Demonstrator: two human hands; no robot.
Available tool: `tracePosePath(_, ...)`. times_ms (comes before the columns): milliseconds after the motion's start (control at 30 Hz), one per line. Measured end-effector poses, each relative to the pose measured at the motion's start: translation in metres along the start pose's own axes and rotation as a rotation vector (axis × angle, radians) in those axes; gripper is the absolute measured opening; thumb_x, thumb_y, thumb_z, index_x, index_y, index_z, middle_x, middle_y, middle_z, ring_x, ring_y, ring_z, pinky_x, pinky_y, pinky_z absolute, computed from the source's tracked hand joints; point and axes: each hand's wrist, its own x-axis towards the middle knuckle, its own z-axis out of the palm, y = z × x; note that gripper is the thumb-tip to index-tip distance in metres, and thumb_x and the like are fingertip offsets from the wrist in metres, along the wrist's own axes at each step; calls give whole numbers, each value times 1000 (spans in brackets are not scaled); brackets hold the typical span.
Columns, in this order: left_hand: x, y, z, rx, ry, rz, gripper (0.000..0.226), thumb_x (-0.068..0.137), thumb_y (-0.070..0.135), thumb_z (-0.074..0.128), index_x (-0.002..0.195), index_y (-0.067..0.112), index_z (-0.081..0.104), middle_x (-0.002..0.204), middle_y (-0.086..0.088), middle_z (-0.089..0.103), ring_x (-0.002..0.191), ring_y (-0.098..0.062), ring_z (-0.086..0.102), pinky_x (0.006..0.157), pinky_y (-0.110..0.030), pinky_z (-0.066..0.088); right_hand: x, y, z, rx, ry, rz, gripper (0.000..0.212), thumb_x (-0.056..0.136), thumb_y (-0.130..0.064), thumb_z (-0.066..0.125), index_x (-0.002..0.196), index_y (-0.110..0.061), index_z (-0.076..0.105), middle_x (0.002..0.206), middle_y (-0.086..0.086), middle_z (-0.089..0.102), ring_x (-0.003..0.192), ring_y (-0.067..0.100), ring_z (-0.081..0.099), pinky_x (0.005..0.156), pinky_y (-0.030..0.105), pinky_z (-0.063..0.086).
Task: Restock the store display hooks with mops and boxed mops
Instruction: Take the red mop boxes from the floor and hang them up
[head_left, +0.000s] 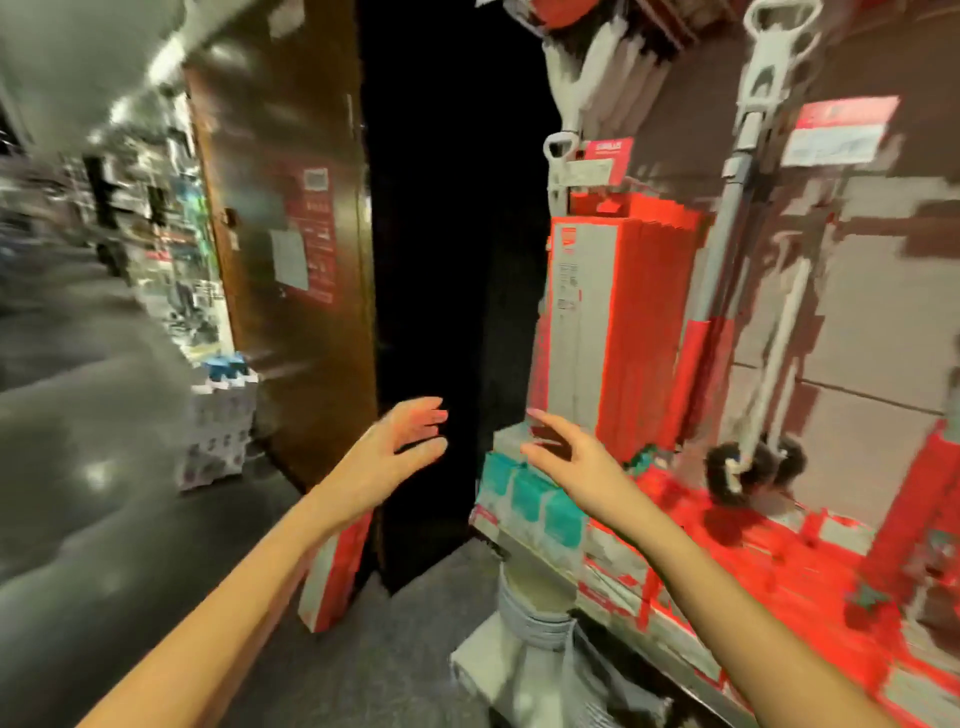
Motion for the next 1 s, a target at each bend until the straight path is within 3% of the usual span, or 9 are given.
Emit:
tracePosePath(67, -11, -27, -72, 14, 69, -30, 45, 91, 6, 57, 133, 15, 44, 128, -1, 57, 118, -8, 54, 106, -29, 41, 36, -22, 65, 71, -53, -10, 50, 92, -20, 61, 139, -16, 45, 133, 8, 54, 115, 15, 55, 94, 23, 45)
tracePosePath(300, -31, -103, -271, 95, 245, -121, 44, 91, 10, 58, 133, 15, 47, 128, -1, 58, 116, -7, 55, 102, -25, 43, 148, -88, 255, 188, -245, -57, 53, 92, -28, 59, 142, -23, 41, 137, 6, 50, 121, 15, 53, 104, 29, 40)
tracePosePath(433, -19, -162, -332, 102, 270, -171, 42, 91, 9, 59, 131, 14, 46, 126, -4, 58, 116, -12, 56, 95, -21, 47, 213, -105, 335, 145, -320, -82, 53, 94, -31, 57, 143, -25, 39, 137, -2, 49, 112, 3, 48, 97, 20, 36)
tracePosePath(533, 4, -213, -372, 62, 316, -205, 43, 90, 15, 62, 130, 17, 48, 128, -4, 58, 115, -12, 57, 97, -25, 47, 273, -103, 388, 132, -363, -101, 53, 93, -31, 57, 143, -25, 39, 140, 3, 49, 116, 8, 50, 100, 24, 39)
tracePosePath(633, 41, -266, -412, 49, 333, -245, 41, 92, 11, 58, 131, 16, 46, 128, -5, 57, 111, -7, 57, 91, -16, 48, 342, -91, 438, 140, -386, -105, 53, 94, -30, 57, 143, -23, 38, 140, 4, 50, 123, 15, 51, 105, 30, 40)
tracePosePath(867, 172, -385, -515, 53, 342, -365, 39, 93, 12, 57, 130, 16, 46, 129, -3, 56, 100, 4, 57, 88, -14, 49, 519, -40, 526, 221, -366, 41, 54, 93, -30, 58, 143, -24, 39, 141, 8, 48, 117, 17, 55, 92, 28, 47)
tracePosePath(1000, 249, -447, -545, 17, 327, -409, 39, 93, 9, 56, 131, 10, 46, 126, -5, 56, 105, -12, 57, 81, -13, 49, 590, -4, 543, 224, -317, 158, 54, 94, -32, 56, 144, -24, 37, 142, 5, 47, 119, 16, 54, 91, 26, 44)
